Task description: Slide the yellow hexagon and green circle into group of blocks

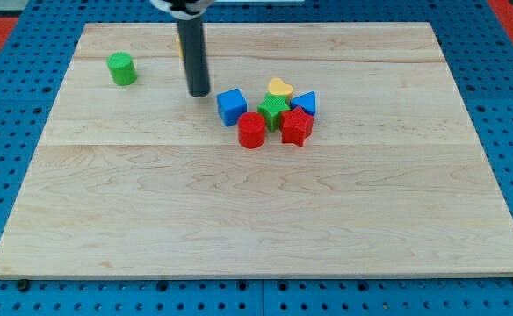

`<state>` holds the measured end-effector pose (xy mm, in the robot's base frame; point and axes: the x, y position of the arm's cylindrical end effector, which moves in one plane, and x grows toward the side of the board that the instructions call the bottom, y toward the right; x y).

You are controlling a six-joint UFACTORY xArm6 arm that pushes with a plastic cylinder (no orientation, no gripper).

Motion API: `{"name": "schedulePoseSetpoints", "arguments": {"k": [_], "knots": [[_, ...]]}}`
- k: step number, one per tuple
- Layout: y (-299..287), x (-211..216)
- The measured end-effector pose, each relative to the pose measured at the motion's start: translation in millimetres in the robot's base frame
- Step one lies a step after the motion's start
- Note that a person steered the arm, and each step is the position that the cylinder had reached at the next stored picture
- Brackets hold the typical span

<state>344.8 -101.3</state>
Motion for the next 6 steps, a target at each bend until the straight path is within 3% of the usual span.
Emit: {"name": "schedulePoseSetpoints", "arguments": {"k": [3, 4, 6], "knots": [[-171.0, -15.2], [-171.7, -38.0], [-87.6, -50.9]]}}
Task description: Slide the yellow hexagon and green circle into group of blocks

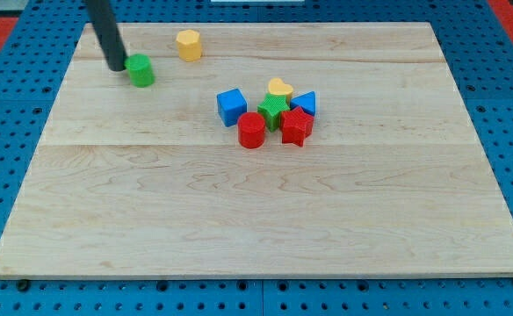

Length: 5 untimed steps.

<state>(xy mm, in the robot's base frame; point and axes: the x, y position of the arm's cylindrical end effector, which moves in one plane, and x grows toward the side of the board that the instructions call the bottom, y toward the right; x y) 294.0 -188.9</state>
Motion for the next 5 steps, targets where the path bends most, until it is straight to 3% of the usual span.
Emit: {"name": "schedulePoseSetpoints", "arguments": {"k": [1, 5], "knots": [[35.5, 0.0], [51.4, 21.1]]}}
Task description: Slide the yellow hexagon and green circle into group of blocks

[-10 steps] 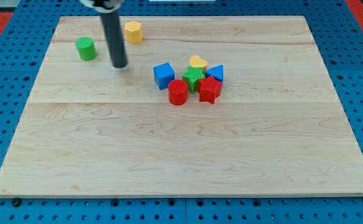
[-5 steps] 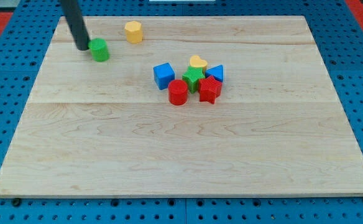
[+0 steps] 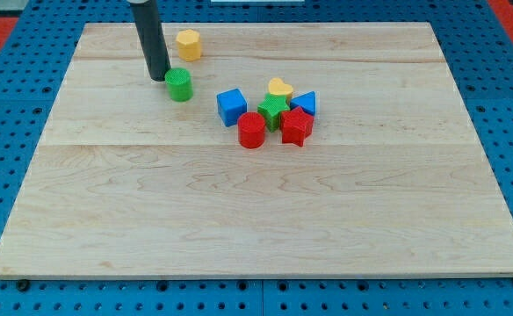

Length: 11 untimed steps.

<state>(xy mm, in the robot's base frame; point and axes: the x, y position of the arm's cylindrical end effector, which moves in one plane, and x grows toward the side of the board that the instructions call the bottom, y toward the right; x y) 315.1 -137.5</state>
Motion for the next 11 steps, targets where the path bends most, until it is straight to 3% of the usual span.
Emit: {"name": "schedulePoseSetpoints", "arguments": {"k": [5, 8, 10, 11], "knots": [[19.0, 32.2], [70.3, 32.9], [28.0, 12.0], [1.4, -33.2]]}}
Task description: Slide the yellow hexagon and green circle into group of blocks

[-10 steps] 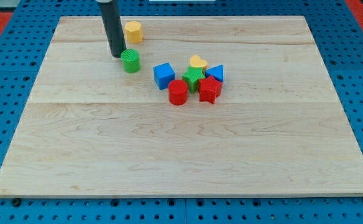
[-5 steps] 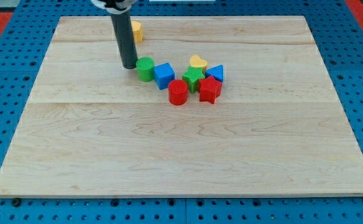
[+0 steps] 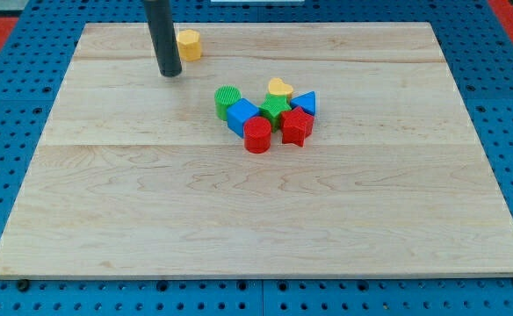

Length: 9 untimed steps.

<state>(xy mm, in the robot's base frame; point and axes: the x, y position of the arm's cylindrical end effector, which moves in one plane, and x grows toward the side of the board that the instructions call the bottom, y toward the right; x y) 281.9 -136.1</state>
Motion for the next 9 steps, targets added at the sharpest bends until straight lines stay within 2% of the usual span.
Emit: {"name": "schedulePoseSetpoints", "arguments": {"k": [1, 2, 3, 4, 5, 6, 8, 9], "knots": [[-19.8, -40.3], [-14.5, -58.0], [25.2, -48.9], [56.2, -15.0], [78.8, -4.6], [87.0, -10.5], [87.8, 35.1], [105.9, 44.8]]}}
